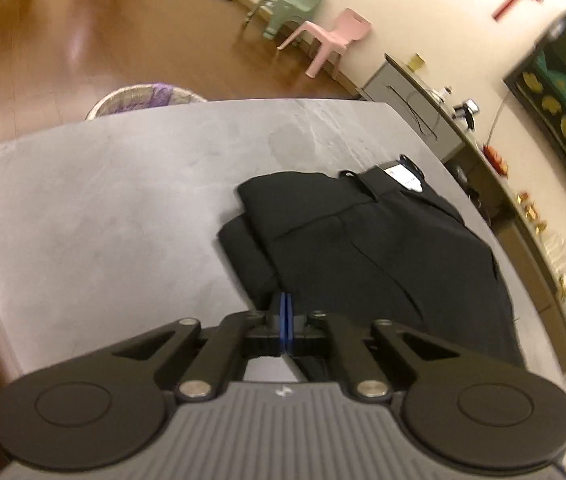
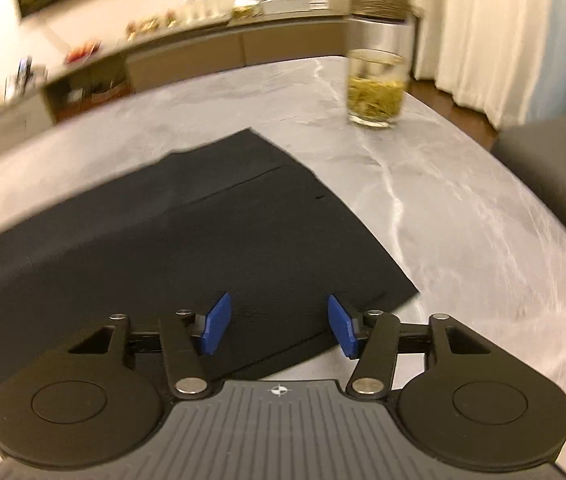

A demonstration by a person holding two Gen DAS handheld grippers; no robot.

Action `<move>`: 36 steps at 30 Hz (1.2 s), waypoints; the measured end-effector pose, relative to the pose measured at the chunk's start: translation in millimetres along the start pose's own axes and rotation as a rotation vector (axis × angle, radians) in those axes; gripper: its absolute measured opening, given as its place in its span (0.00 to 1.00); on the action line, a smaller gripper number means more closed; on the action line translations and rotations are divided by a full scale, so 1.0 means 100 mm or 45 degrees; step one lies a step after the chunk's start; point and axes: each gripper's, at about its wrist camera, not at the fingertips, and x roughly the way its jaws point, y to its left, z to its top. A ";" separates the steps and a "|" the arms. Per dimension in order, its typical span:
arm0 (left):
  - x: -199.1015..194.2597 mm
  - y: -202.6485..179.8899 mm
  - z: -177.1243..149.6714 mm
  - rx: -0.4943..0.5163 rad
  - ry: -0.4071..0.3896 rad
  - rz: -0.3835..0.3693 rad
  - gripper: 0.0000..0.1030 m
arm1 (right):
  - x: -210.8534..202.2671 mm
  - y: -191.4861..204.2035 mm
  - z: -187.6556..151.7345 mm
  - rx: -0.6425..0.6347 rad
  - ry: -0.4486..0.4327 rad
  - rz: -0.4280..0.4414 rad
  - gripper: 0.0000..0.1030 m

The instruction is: Fold clothes

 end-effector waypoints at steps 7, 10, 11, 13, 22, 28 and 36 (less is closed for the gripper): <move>-0.12 -0.01 0.00 -0.063 0.026 -0.057 0.73 | -0.20 -0.42 -0.06 0.180 -0.090 -0.089 0.88; -0.03 -0.14 -0.02 -0.025 0.041 -0.104 0.88 | -0.07 -0.39 -0.06 0.149 -0.052 -0.101 0.88; 0.01 -0.20 -0.03 -0.012 0.045 -0.122 0.93 | -0.01 -0.35 -0.05 0.132 -0.033 -0.096 0.88; 0.12 -0.33 -0.04 0.047 0.062 -0.152 0.89 | 0.10 -0.23 -0.04 0.093 -0.015 -0.093 0.82; 0.25 -0.38 -0.03 -0.007 0.016 -0.250 0.02 | 0.01 0.16 -0.06 0.042 -0.156 0.061 0.00; 0.03 -0.27 -0.02 -0.061 -0.068 -0.379 0.02 | -0.34 0.01 -0.03 0.161 -0.321 0.145 0.00; -0.12 -0.33 0.03 -0.053 -0.178 -0.433 0.01 | -0.45 0.02 -0.05 0.191 -0.354 0.223 0.00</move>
